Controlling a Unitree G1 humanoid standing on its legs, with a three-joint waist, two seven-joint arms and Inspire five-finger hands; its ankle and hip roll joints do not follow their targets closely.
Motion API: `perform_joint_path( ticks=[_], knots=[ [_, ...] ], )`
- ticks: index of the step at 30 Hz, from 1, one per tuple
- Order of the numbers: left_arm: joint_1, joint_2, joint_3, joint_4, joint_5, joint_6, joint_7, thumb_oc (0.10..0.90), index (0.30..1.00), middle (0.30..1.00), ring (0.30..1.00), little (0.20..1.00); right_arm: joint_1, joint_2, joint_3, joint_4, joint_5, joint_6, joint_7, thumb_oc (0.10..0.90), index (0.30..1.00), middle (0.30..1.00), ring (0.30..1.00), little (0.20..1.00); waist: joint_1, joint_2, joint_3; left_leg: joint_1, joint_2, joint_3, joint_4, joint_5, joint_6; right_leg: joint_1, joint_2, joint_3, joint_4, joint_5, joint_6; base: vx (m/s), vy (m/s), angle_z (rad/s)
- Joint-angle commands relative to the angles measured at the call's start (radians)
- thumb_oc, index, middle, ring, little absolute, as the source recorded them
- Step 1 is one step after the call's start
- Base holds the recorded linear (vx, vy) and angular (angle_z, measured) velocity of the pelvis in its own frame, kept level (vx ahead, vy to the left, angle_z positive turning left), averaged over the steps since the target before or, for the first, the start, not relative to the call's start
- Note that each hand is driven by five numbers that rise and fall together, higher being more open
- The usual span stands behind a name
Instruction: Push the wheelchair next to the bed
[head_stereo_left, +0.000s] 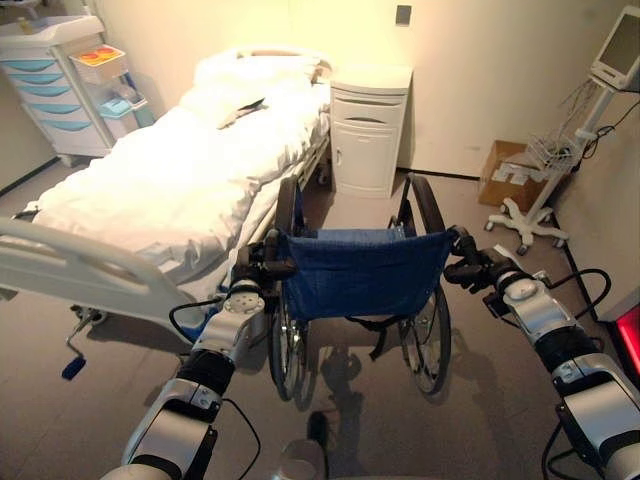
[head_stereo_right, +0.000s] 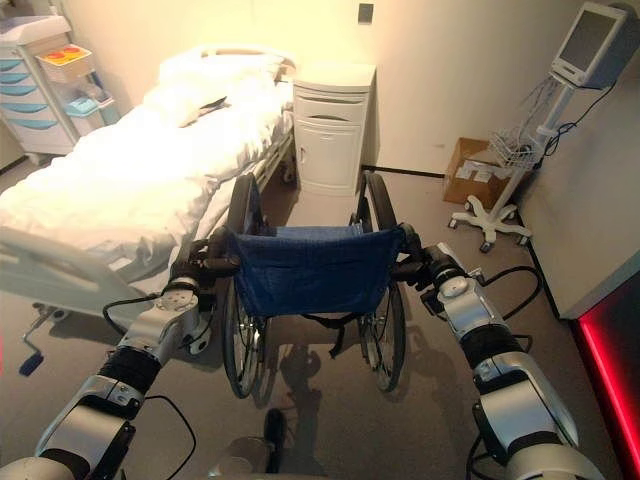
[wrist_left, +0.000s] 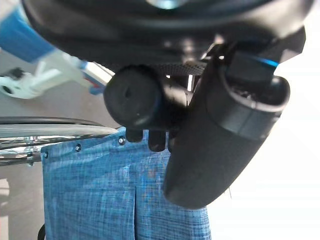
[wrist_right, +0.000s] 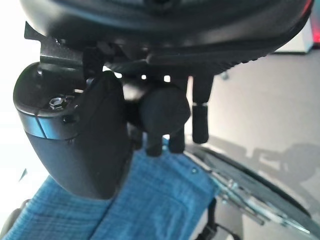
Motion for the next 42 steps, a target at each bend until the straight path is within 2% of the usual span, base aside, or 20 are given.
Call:
perform_joint_path(
  ticks=[1, 3, 6, 8, 10, 13, 15, 20, 22, 23, 27, 30, 32, 33, 34, 35, 36, 37, 40, 42],
  knots=[
    [0.092, 0.032, -0.034, 0.148, 0.122, 0.021, -0.075, 0.400, 0.300, 0.300, 0.300, 0.300, 0.115, 0.041, 0.087, -0.041, -0.004, -0.083, 0.072, 0.400, 0.300, 0.300, 0.300, 0.300, -0.026, -0.015, 0.002, -0.062, -0.062, 0.007, 0.019, 0.020, 0.116, 0.030, 0.036, -0.142, 0.230, 0.155, 0.068, 0.27, 0.184, -0.26],
    [0.092, 0.055, -0.039, 0.127, 0.149, 0.028, -0.085, 0.400, 0.300, 0.300, 0.300, 0.300, 0.177, 0.040, 0.059, -0.091, -0.010, -0.082, 0.059, 0.400, 0.300, 0.300, 0.300, 0.300, -0.038, -0.011, -0.010, -0.025, -0.084, 0.003, -0.017, 0.012, 0.137, -0.042, -0.003, -0.134, 0.422, 0.263, 0.106, 0.37, 0.266, -0.32],
    [0.099, 0.072, -0.036, 0.104, 0.142, 0.013, -0.075, 0.400, 0.300, 0.300, 0.300, 0.300, 0.207, 0.037, 0.049, -0.133, -0.023, -0.069, 0.051, 0.400, 0.300, 0.300, 0.300, 0.300, -0.058, 0.005, 0.002, 0.019, -0.084, -0.001, -0.029, 0.001, 0.143, -0.154, -0.036, -0.127, 0.501, 0.335, 0.112, 0.28, 0.170, 0.04],
    [0.097, 0.073, -0.030, 0.099, 0.135, -0.004, -0.067, 0.400, 0.300, 0.300, 0.300, 0.300, 0.203, 0.045, 0.055, -0.132, -0.038, -0.070, 0.041, 0.400, 0.300, 0.300, 0.300, 0.300, -0.086, 0.026, 0.024, 0.072, -0.064, -0.001, -0.032, -0.014, 0.142, -0.276, -0.048, -0.139, 0.451, 0.326, 0.095, 0.29, 0.062, 0.01],
    [0.085, 0.076, -0.028, 0.104, 0.135, -0.012, -0.072, 0.400, 0.300, 0.300, 0.300, 0.300, 0.203, 0.041, 0.052, -0.128, -0.041, -0.075, 0.036, 0.400, 0.300, 0.300, 0.300, 0.300, -0.108, 0.033, 0.040, 0.117, -0.058, -0.020, -0.033, -0.037, 0.145, -0.355, -0.070, -0.149, 0.391, 0.367, 0.087, 0.28, -0.045, 0.14],
    [0.051, 0.077, -0.036, 0.109, 0.148, -0.016, -0.102, 0.400, 0.300, 0.300, 0.300, 0.300, 0.182, 0.023, 0.048, -0.115, -0.022, -0.065, 0.024, 0.400, 0.300, 0.300, 0.300, 0.300, -0.145, 0.025, 0.072, 0.162, -0.069, -0.075, -0.008, -0.094, 0.148, -0.477, -0.113, -0.122, 0.241, 0.453, 0.107, 0.35, -0.112, 0.51],
    [0.039, 0.069, -0.045, 0.114, 0.143, -0.039, -0.107, 0.400, 0.300, 0.300, 0.300, 0.300, 0.178, 0.011, 0.045, -0.137, -0.023, -0.044, 0.012, 0.400, 0.300, 0.300, 0.300, 0.300, -0.167, 0.019, 0.078, 0.165, -0.084, -0.121, 0.032, -0.137, 0.141, -0.494, -0.094, -0.082, 0.064, 0.437, 0.105, 0.42, -0.131, 0.77],
    [0.052, 0.065, -0.036, 0.107, 0.137, -0.059, -0.107, 0.400, 0.300, 0.300, 0.300, 0.300, 0.179, -0.006, 0.046, -0.180, -0.018, -0.009, 0.012, 0.400, 0.300, 0.300, 0.300, 0.300, -0.182, -0.007, 0.068, 0.153, -0.117, -0.113, 0.133, -0.211, 0.146, -0.453, -0.065, -0.069, 0.054, 0.440, 0.101, 0.35, -0.110, 0.41],
    [0.061, 0.058, -0.030, 0.105, 0.117, -0.069, -0.121, 0.400, 0.300, 0.300, 0.300, 0.300, 0.178, -0.024, 0.040, -0.160, -0.017, -0.007, 0.023, 0.400, 0.300, 0.300, 0.300, 0.300, -0.196, -0.021, 0.048, 0.154, -0.125, -0.125, 0.239, -0.247, 0.138, -0.416, -0.030, -0.044, 0.091, 0.390, 0.077, 0.47, -0.166, 0.39],
    [0.069, 0.050, -0.036, 0.094, 0.112, -0.065, -0.125, 0.400, 0.300, 0.300, 0.300, 0.300, 0.171, -0.037, 0.039, -0.144, -0.022, -0.011, 0.035, 0.400, 0.300, 0.300, 0.300, 0.300, -0.202, -0.018, 0.036, 0.159, -0.090, -0.127, 0.315, -0.176, 0.098, -0.372, 0.005, -0.053, 0.084, 0.322, 0.037, 0.41, -0.180, 0.60],
    [0.074, 0.009, -0.052, 0.088, 0.083, -0.070, -0.084, 0.400, 0.300, 0.300, 0.300, 0.300, 0.126, -0.080, 0.045, -0.080, -0.052, -0.050, 0.087, 0.400, 0.300, 0.300, 0.300, 0.300, -0.204, -0.027, 0.025, 0.101, -0.003, -0.058, 0.566, 0.003, 0.015, -0.250, 0.045, -0.112, 0.014, 0.250, -0.041, 0.40, -0.212, 0.63],
    [0.059, -0.004, -0.067, 0.088, 0.083, -0.066, -0.090, 0.400, 0.300, 0.300, 0.300, 0.300, 0.103, -0.090, 0.043, -0.035, -0.037, -0.060, 0.082, 0.400, 0.300, 0.300, 0.300, 0.300, -0.173, -0.041, 0.058, -0.047, 0.050, -0.028, 0.627, 0.038, -0.001, -0.150, 0.055, -0.134, -0.011, 0.212, -0.061, 0.32, -0.150, 0.17],
    [0.059, -0.006, -0.066, 0.088, 0.092, -0.070, -0.088, 0.400, 0.300, 0.300, 0.300, 0.300, 0.093, -0.078, 0.046, -0.011, -0.039, -0.074, 0.077, 0.400, 0.300, 0.300, 0.300, 0.300, -0.144, -0.041, 0.081, -0.096, 0.033, -0.041, 0.556, 0.036, 0.008, -0.108, 0.064, -0.121, -0.017, 0.198, -0.053, 0.34, -0.059, 0.04],
    [0.066, -0.007, -0.061, 0.088, 0.097, -0.074, -0.081, 0.400, 0.300, 0.300, 0.300, 0.300, 0.079, -0.067, 0.055, 0.005, -0.043, -0.079, 0.078, 0.400, 0.300, 0.300, 0.300, 0.300, -0.132, -0.035, 0.088, -0.082, 0.038, -0.028, 0.455, 0.047, 0.013, -0.093, 0.077, -0.117, -0.018, 0.189, -0.049, 0.42, 0.042, -0.20],
    [0.074, -0.004, -0.055, 0.082, 0.098, -0.075, -0.076, 0.400, 0.300, 0.300, 0.300, 0.300, 0.078, -0.049, 0.066, 0.002, -0.047, -0.070, 0.066, 0.400, 0.300, 0.300, 0.300, 0.300, -0.118, -0.018, 0.090, -0.083, 0.059, -0.021, 0.301, 0.101, 0.005, -0.075, 0.093, -0.127, -0.010, 0.173, -0.048, 0.39, 0.060, -0.23],
    [0.075, -0.003, -0.055, 0.080, 0.098, -0.073, -0.075, 0.400, 0.300, 0.300, 0.300, 0.300, 0.079, -0.047, 0.067, 0.000, -0.048, -0.068, 0.064, 0.400, 0.300, 0.300, 0.300, 0.300, -0.115, -0.016, 0.091, -0.083, 0.060, -0.021, 0.274, 0.111, 0.004, -0.071, 0.095, -0.128, -0.010, 0.171, -0.047, 0.50, 0.150, -0.31],
    [0.089, 0.002, -0.049, 0.075, 0.105, -0.070, -0.076, 0.400, 0.300, 0.300, 0.300, 0.300, 0.094, -0.036, 0.068, -0.012, -0.055, -0.065, 0.058, 0.400, 0.300, 0.300, 0.300, 0.300, -0.095, 0.008, 0.084, -0.113, 0.084, -0.052, 0.109, 0.196, -0.018, -0.048, 0.115, -0.124, -0.009, 0.154, -0.045, 0.47, 0.165, -0.33],
    [0.098, 0.005, -0.044, 0.073, 0.108, -0.069, -0.074, 0.400, 0.300, 0.300, 0.300, 0.300, 0.103, -0.035, 0.068, -0.018, -0.058, -0.067, 0.062, 0.400, 0.300, 0.300, 0.300, 0.300, -0.085, 0.018, 0.080, -0.123, 0.102, -0.069, 0.039, 0.227, -0.027, -0.033, 0.120, -0.118, -0.007, 0.142, -0.043, 0.50, 0.180, -0.47],
    [0.137, 0.028, -0.012, 0.061, 0.115, -0.061, -0.080, 0.400, 0.300, 0.300, 0.300, 0.300, 0.131, -0.051, 0.061, -0.032, -0.064, -0.090, 0.093, 0.400, 0.300, 0.300, 0.300, 0.300, -0.066, 0.025, 0.070, -0.110, 0.132, -0.098, -0.075, 0.243, -0.036, -0.004, 0.104, -0.108, 0.004, 0.110, -0.033, 0.46, 0.218, -0.74],
    [0.156, 0.048, 0.013, 0.057, 0.123, -0.058, -0.098, 0.400, 0.300, 0.300, 0.300, 0.300, 0.152, -0.061, 0.051, -0.056, -0.074, -0.089, 0.108, 0.400, 0.300, 0.300, 0.300, 0.300, -0.074, 0.032, 0.061, -0.089, 0.141, -0.061, -0.051, 0.213, -0.027, -0.004, 0.088, -0.120, 0.038, 0.082, -0.026, 0.41, 0.285, -0.56]
  ],
)
